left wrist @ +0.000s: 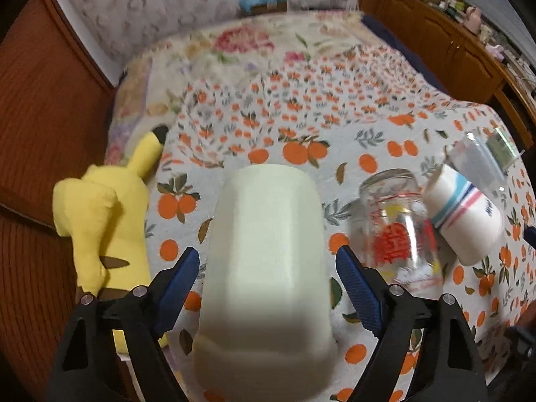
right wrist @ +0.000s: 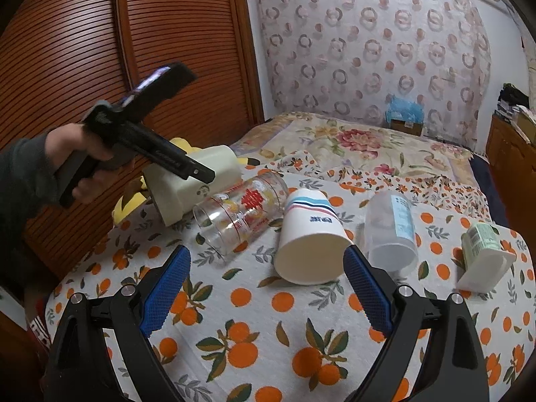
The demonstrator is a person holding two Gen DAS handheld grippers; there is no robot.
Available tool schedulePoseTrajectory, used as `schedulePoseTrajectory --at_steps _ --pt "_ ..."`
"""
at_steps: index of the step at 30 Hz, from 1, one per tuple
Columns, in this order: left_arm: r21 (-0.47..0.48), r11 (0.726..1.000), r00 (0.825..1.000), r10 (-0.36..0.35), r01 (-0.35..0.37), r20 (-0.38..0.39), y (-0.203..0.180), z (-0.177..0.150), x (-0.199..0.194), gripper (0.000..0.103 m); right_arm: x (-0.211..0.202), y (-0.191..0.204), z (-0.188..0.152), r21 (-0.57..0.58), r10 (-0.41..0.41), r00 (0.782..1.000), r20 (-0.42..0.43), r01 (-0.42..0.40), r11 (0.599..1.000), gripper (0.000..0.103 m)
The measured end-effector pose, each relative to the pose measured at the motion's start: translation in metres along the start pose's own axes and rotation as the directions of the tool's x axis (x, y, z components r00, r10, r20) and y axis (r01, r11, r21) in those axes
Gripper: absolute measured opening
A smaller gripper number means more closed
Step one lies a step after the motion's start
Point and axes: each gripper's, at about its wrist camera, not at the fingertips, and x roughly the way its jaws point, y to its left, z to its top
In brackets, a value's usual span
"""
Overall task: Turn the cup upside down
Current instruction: 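Lift the cream cup with the left gripper toward the right gripper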
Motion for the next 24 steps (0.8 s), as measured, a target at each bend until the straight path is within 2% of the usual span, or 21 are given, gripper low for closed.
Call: schedulePoseTrajectory --at_steps 4,9,16,21,24 --pt "0.008 1.0 0.997 0.001 0.0 -0.08 0.0 0.005 0.015 0.078 -0.01 -0.003 -0.003 0.012 -0.014 1.0 0.009 0.014 1.0 0.094" --pt "0.029 1.0 0.992 0.016 -0.012 -0.127 -0.005 0.008 0.023 0.074 -0.019 -0.007 -0.009 0.022 -0.023 1.0 0.017 0.023 0.999 0.094" --pt "0.003 0.999 0.997 0.041 -0.04 -0.069 -0.007 -0.004 0.005 0.073 -0.034 -0.013 -0.013 0.04 -0.041 0.999 0.029 0.04 0.998 0.094" --pt "0.013 0.999 0.999 0.044 -0.044 -0.031 -0.013 -0.02 -0.022 0.072 -0.049 -0.017 -0.019 0.06 -0.046 0.998 0.05 0.043 0.997 0.094" --pt "0.025 0.999 0.999 0.028 -0.028 0.017 -0.025 -0.035 -0.05 0.072 -0.059 -0.018 -0.024 0.06 -0.061 0.996 0.067 0.057 0.997 0.094"
